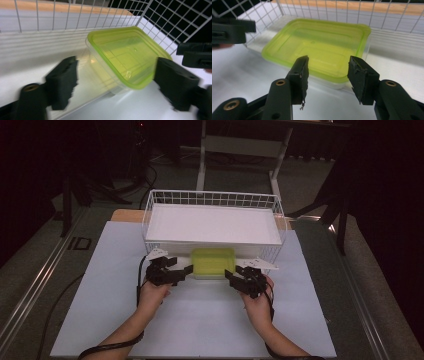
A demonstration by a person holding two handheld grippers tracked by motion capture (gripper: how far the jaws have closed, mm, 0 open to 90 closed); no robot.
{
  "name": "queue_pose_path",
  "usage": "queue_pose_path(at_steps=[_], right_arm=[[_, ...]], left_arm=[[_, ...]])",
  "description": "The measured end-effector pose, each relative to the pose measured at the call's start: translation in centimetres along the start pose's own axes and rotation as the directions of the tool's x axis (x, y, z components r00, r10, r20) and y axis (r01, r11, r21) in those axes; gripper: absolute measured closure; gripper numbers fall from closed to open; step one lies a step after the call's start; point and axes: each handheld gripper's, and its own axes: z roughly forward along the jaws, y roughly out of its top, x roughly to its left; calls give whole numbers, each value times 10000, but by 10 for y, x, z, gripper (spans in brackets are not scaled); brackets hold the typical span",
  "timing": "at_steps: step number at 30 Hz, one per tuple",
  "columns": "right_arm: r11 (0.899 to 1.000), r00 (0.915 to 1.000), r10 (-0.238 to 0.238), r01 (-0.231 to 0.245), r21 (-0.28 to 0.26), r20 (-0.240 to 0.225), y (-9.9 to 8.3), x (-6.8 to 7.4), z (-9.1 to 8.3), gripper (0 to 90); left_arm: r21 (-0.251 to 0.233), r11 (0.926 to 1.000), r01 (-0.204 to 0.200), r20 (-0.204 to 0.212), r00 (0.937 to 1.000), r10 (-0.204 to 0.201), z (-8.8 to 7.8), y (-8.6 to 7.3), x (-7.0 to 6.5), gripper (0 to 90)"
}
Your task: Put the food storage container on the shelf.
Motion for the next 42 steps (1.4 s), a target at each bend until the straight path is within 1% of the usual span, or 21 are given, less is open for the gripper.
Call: queue_pose_path(at_steps=[4,6,8,9,12,13,14,16,18,20,22,26,27,29,30,32,34,36,37,39,42], right_arm=[[9999,9998,-1,4,155,-175,-1,1,-1,508],[9999,9999,-10,11,140,-107,-2,3,-3,512],[9997,9998,-38,44,258,-219,-2,5,-4,513],[9997,9998,-38,44,258,-219,-2,5,-4,513],[9988,9995,111,-97,472,-298,-2,7,-2,557],[9985,9997,-4,18,552,-262,-2,9,-2,587],[9985,9997,-4,18,552,-262,-2,9,-2,587],[9979,9996,-181,194,620,-212,-2,12,-1,666],[9967,9993,-247,268,765,-277,-4,15,0,772],[9935,9984,-357,401,1065,-427,-5,18,4,845],[9903,9978,-440,502,1293,-506,-8,22,9,898],[9879,9976,-517,577,1437,-450,-12,25,14,900],[9868,9975,-526,590,1507,-464,-13,26,16,900],[9853,9974,-547,614,1593,-466,-15,27,20,900],[9849,9974,-566,630,1614,-444,-15,28,22,900],[9837,9976,-571,630,1686,-398,-16,29,26,900],[9832,9978,-596,637,1708,-291,-17,29,30,900],[9843,9982,-572,592,1664,-172,-18,29,33,900],[9845,9986,-517,519,1673,-57,-18,29,36,900],[9847,9990,-451,454,1680,-56,-18,28,39,900],[9845,9993,-361,371,1714,-89,-18,27,43,900]], left_arm=[[6,9994,-345,212,9992,345,-8,-3,-7,145],[-60,9989,-474,395,9981,476,-14,-5,-11,126],[-91,9968,-789,491,9956,792,-20,-7,-13,111],[-139,9964,-834,559,9949,841,-22,-8,-15,111],[15,9945,-1046,611,9927,1043,-30,-12,-17,85],[21,9940,-1091,632,9921,1087,-33,-14,-18,85],[-10,9935,-1135,645,9915,1133,-36,-15,-19,85],[46,9931,-1174,721,9905,1168,-42,-20,-21,85],[193,9922,-1232,785,9895,1213,-46,-24,-21,85],[313,9916,-1252,799,9893,1224,-49,-28,-19,85],[394,9930,-1118,878,9903,1080,-51,-31,-16,85],[623,9898,-1283,841,9888,1229,-52,-36,-14,85],[776,9862,-1464,815,9868,1401,-51,-38,-13,85],[887,9841,-1541,748,9862,1476,-51,-41,-13,85],[960,9814,-1660,745,9844,1592,-51,-42,-13,85],[1176,9760,-1835,827,9812,1745,-50,-45,-14,85],[1393,9732,-1832,1092,9796,1688,-48,-47,-16,85],[1515,9662,-2086,1191,9742,1917,-48,-47,-19,85],[1527,9650,-2132,1215,9731,1958,-48,-47,-20,85],[1585,9648,-2101,1285,9732,1908,-48,-47,-21,85],[1648,9665,-1969,1147,9771,1795,-47,-48,-22,85]])
